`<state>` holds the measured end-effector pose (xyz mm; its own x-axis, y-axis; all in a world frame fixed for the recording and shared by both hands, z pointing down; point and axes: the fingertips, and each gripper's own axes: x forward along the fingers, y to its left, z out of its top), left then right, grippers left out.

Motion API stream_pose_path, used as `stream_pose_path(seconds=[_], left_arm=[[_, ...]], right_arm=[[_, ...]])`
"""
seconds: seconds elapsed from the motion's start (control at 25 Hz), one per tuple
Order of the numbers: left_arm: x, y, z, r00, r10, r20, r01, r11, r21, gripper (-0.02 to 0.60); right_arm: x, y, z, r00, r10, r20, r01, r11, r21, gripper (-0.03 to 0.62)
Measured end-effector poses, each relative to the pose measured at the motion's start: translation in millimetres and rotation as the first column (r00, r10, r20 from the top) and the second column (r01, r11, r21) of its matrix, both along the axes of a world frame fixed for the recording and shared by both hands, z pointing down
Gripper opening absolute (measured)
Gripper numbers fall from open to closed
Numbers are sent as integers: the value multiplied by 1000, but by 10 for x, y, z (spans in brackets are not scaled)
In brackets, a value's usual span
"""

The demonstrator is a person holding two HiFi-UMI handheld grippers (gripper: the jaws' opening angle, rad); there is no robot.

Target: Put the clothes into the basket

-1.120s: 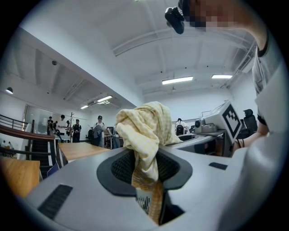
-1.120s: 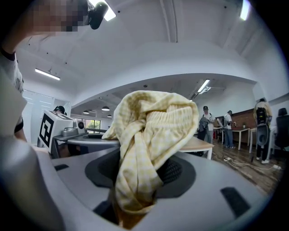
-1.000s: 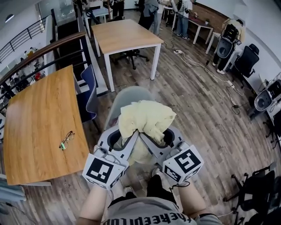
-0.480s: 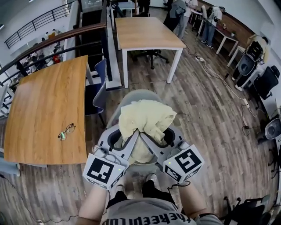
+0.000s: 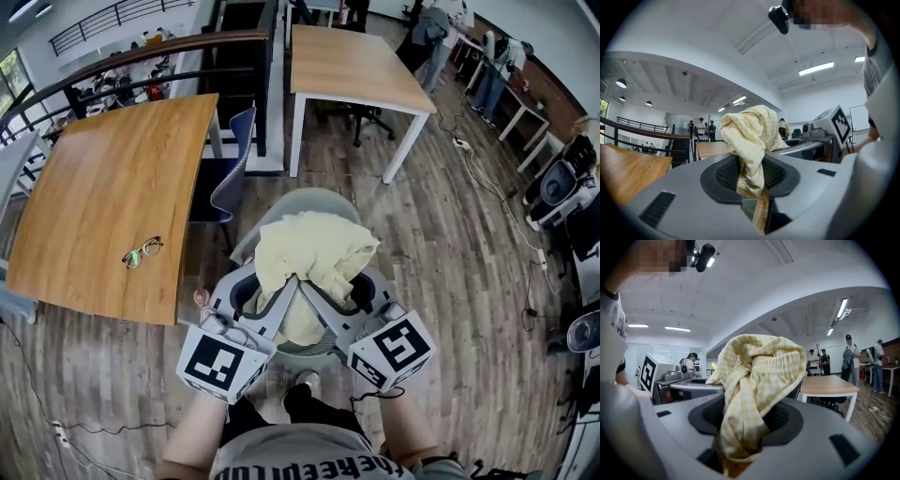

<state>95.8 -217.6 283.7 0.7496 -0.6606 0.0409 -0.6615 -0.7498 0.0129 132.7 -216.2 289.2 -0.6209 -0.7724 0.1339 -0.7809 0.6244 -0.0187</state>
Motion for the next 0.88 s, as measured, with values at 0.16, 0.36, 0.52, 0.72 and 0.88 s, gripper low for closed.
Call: stream_pose_path(seconds=[0.16, 0.36, 0.52, 0.72, 0.88], left_arm=[[-38, -62, 56, 998, -56, 4, 56, 998, -14, 103], [-68, -92, 156, 993, -118, 15, 118, 992, -31, 103], [-49, -115, 297, 988, -154, 25, 155, 986, -55, 103], [-14, -145, 533, 981, -185, 57, 190, 977, -94, 103], [-16, -175, 727, 977, -203, 66, 210, 968, -136, 103]], right_arm=[[-37, -77, 53, 998, -55, -8, 55, 998, -5, 216], [-70, -132, 150, 992, -122, -9, 122, 992, -21, 216], [-62, -173, 302, 986, -166, -6, 166, 985, -41, 218], [-35, -220, 540, 979, -202, 5, 202, 976, -82, 218], [-41, -251, 739, 976, -217, 3, 216, 969, -123, 218]])
